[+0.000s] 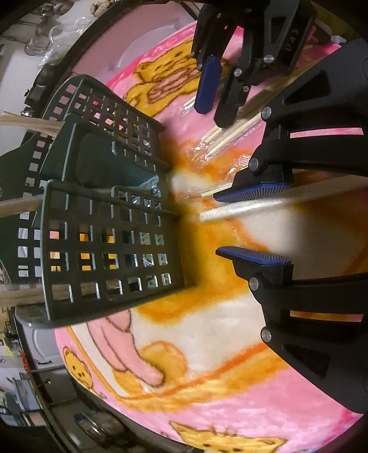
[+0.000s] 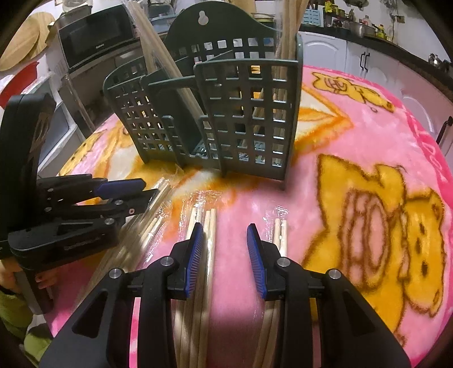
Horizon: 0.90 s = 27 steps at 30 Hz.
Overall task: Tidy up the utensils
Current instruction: 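Lower the left tool onto a wrapped chopstick while the right tool lowers onto another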
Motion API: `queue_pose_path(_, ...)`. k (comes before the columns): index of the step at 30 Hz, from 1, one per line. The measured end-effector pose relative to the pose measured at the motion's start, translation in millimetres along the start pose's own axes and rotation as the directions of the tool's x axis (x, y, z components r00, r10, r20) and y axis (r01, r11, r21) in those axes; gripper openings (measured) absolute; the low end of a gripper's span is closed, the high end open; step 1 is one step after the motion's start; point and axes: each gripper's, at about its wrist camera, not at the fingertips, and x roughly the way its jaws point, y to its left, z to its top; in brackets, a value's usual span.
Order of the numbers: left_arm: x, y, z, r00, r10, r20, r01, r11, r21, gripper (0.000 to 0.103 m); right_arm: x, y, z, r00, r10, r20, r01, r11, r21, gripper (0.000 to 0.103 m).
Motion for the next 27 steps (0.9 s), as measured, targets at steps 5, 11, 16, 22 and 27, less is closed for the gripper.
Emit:
queue_pose_path(5,5,1,6,1.0,0.011,0.002,-0.011,1.0,-0.007,0.026,4,4,4,1.0,-0.005,-0.008,0.005,1.0,-0.019,0.031)
queue_pose_path(11,6,8,9,1.0,0.001,0.006,-0.001,0.999,-0.033,0.026,10,10,10,1.0,-0.017,-0.018,0.016,0.999,-0.049,0.031)
queue_pose_path(16,4,16,9,1.0,-0.001,0.008,0.002,0.999,-0.053,0.023,18,17,17,0.999,-0.019,-0.026,0.018,0.998,-0.066,0.031)
queue_pose_path(22,1,31,9,1.0,0.01,0.011,-0.009,0.995,-0.1,0.023,28,14,25,0.999,-0.01,-0.04,0.009,0.999,-0.048,0.031)
queue_pose_path(27,2,37,10,1.0,0.002,0.013,0.0,0.993,-0.122,0.021,32,17,28,0.999,-0.022,-0.042,0.019,0.998,-0.056,0.026)
